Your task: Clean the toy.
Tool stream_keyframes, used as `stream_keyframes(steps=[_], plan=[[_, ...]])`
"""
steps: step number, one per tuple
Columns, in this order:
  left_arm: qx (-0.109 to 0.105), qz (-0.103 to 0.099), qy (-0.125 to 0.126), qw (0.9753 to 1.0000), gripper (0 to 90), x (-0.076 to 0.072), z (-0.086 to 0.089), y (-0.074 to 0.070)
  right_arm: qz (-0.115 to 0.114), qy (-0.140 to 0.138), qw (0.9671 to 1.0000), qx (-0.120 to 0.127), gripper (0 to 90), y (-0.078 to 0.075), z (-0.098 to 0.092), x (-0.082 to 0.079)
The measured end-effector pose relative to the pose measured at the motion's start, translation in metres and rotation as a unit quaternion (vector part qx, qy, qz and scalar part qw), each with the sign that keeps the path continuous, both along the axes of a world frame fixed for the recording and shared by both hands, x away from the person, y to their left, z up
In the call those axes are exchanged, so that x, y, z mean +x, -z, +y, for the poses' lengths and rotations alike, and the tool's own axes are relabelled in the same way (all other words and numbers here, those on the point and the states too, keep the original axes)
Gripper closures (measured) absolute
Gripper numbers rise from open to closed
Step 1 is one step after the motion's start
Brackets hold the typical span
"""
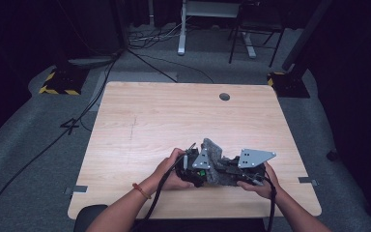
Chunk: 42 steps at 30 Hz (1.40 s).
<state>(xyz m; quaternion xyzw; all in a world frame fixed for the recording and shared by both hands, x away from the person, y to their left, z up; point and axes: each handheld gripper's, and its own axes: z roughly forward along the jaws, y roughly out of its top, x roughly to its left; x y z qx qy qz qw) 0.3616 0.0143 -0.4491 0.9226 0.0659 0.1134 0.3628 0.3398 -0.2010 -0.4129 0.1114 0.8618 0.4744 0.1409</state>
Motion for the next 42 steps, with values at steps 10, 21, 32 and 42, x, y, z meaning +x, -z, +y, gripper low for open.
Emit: stream_keyframes(steps=[10,21,32,42], plan=[[-0.027,-0.006,-0.006,0.9996,33.5,-0.001,0.011,-0.011,0.026,0.056,0.9971,-0.045,79.9,0.014,-0.009,0.018],[-0.027,0.0,-0.013,0.9995,33.5,0.003,0.015,-0.01,0.014,0.002,0.9997,-0.02,79.8,0.005,-0.006,0.005],[-0.017,-0.002,0.01,0.9998,33.6,-0.005,0.003,-0.007,-0.011,0.023,0.9997,0.0,79.7,-0.003,-0.001,0.009],[-0.051,-0.011,0.0,0.9987,33.6,-0.004,0.019,-0.023,0.009,0.044,0.9984,-0.035,79.8,0.01,-0.012,0.018]])
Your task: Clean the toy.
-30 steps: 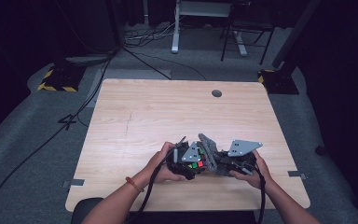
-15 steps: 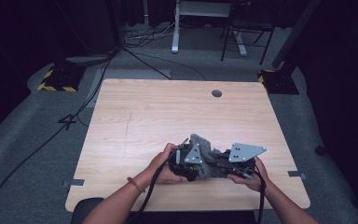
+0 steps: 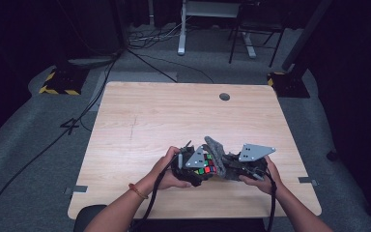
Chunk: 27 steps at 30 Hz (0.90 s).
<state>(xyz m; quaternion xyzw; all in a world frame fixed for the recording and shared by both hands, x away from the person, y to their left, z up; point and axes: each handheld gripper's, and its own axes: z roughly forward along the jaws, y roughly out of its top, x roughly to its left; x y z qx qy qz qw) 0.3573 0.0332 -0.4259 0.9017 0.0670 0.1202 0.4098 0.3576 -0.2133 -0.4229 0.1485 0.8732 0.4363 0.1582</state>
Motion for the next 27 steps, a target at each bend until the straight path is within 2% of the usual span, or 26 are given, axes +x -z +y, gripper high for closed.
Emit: stream_keyframes(steps=[3,6,7,9,13,14,15,18,21,24,27], plan=[[-0.006,-0.003,-0.007,1.0,33.6,0.002,0.005,-0.003,0.007,-0.019,0.9998,-0.001,79.7,0.001,0.002,-0.004],[-0.008,0.0,-0.009,0.9999,33.6,0.003,0.008,-0.003,0.004,-0.026,0.9996,0.005,79.7,-0.001,0.003,-0.007],[-0.007,-0.002,-0.009,0.9999,33.5,0.003,0.008,-0.003,-0.004,-0.025,0.9997,0.003,79.8,-0.003,0.004,-0.01],[0.001,-0.005,-0.012,0.9999,33.5,0.003,0.007,-0.003,-0.007,-0.025,0.9996,0.003,79.7,-0.004,0.004,-0.011],[0.012,-0.001,-0.014,0.9998,33.6,0.004,0.002,0.003,-0.006,-0.032,0.9992,0.022,79.7,-0.009,0.002,-0.014],[0.022,0.001,-0.007,0.9997,33.5,0.003,-0.004,0.006,-0.011,-0.044,0.9986,0.028,79.7,-0.013,0.006,-0.018],[0.029,0.001,-0.005,0.9996,33.5,0.002,-0.006,0.009,-0.019,-0.046,0.9985,0.021,79.7,-0.014,0.009,-0.021],[0.032,0.009,0.006,0.9994,33.5,-0.001,-0.012,0.013,-0.027,-0.051,0.998,0.025,79.7,-0.016,0.013,-0.024],[0.035,0.011,0.012,0.9993,33.5,-0.003,-0.015,0.015,-0.031,-0.05,0.9978,0.031,79.7,-0.018,0.013,-0.025],[0.037,0.011,0.016,0.9991,33.5,-0.005,-0.016,0.015,-0.037,-0.041,0.9982,0.023,79.6,-0.018,0.014,-0.022],[0.03,0.005,0.016,0.9994,33.5,-0.005,-0.012,0.011,-0.024,-0.02,0.9995,0.011,79.7,-0.011,0.008,-0.012]])
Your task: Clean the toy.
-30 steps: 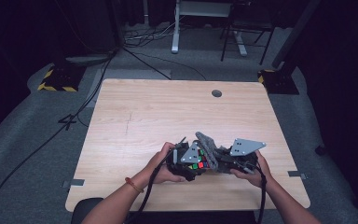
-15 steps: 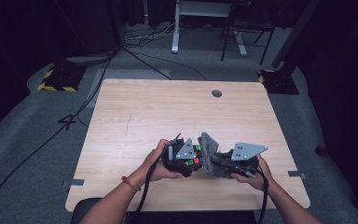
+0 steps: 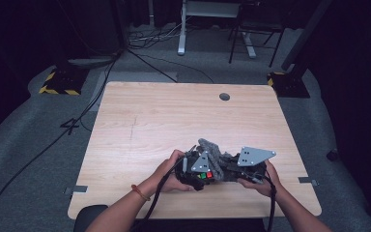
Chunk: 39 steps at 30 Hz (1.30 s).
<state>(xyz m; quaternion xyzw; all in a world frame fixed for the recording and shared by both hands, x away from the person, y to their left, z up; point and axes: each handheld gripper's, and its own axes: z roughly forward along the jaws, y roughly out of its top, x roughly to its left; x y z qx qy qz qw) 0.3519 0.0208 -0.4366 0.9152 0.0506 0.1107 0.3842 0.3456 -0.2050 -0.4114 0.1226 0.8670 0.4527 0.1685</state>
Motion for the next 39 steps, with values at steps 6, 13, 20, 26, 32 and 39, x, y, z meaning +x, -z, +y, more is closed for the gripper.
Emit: stream_keyframes(steps=[6,13,20,26,32,39], plan=[[-0.017,-0.008,-0.015,0.9997,33.5,0.002,0.011,-0.009,0.021,0.003,0.9997,-0.012,79.7,0.009,-0.008,0.005],[-0.022,-0.008,-0.031,0.9993,33.5,0.006,0.019,-0.011,0.016,-0.03,0.9994,-0.004,79.7,0.004,-0.003,-0.004],[-0.003,-0.004,-0.011,0.9999,33.5,0.002,0.004,-0.003,-0.016,-0.036,0.999,0.022,79.6,-0.007,0.003,-0.013],[0.001,-0.003,-0.007,1.0,33.5,0.0,0.002,-0.003,0.004,0.007,1.0,0.005,79.7,0.003,-0.001,0.003],[-0.046,-0.014,-0.017,0.9987,33.6,0.001,0.016,-0.019,0.053,0.022,0.9982,-0.021,79.7,0.024,-0.009,0.019],[-0.048,-0.01,-0.015,0.9987,33.4,0.004,0.018,-0.014,0.059,-0.02,0.9974,0.037,79.8,0.014,-0.008,0.01]])
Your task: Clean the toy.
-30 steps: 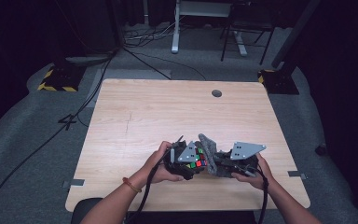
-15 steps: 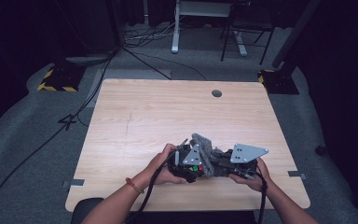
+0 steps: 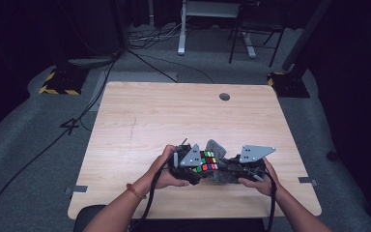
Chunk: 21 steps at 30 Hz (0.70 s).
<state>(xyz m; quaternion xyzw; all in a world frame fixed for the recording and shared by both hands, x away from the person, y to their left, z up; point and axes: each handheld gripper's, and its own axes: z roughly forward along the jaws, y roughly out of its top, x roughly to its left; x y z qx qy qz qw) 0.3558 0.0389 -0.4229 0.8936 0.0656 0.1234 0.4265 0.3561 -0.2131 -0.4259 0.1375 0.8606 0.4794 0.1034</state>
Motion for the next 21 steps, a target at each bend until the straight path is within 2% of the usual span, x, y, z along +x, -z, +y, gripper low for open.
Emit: stream_keyframes(steps=[1,5,8,14,16,17,19,21], plan=[[0.0,0.0,0.0,1.0,33.3,0.0,0.0,0.0,0.0,0.0,1.0,0.0,79.8,0.0,0.0,0.0],[0.016,-0.006,0.003,0.9999,33.3,0.0,-0.003,0.004,-0.003,-0.01,0.9993,0.036,79.9,-0.008,-0.009,-0.003],[0.022,-0.008,0.001,0.9997,33.3,0.0,-0.004,0.005,-0.019,-0.017,0.9987,0.043,80.0,-0.015,-0.01,-0.009],[0.041,-0.005,-0.003,0.9992,33.4,0.0,-0.012,0.01,-0.037,-0.06,0.9952,0.068,80.1,-0.028,-0.003,-0.022],[0.046,-0.002,0.004,0.9989,33.4,-0.002,-0.016,0.014,-0.039,-0.066,0.9948,0.066,80.0,-0.029,-0.001,-0.024],[0.058,-0.005,0.01,0.9982,33.4,-0.004,-0.021,0.017,-0.043,-0.079,0.9931,0.074,80.0,-0.03,0.002,-0.027],[0.062,-0.01,0.012,0.998,33.4,-0.005,-0.023,0.018,-0.04,-0.082,0.9925,0.082,80.0,-0.031,0.003,-0.027],[0.055,-0.011,0.013,0.9983,33.4,-0.007,-0.024,0.017,-0.049,-0.062,0.9945,0.069,80.0,-0.031,0.004,-0.024]])
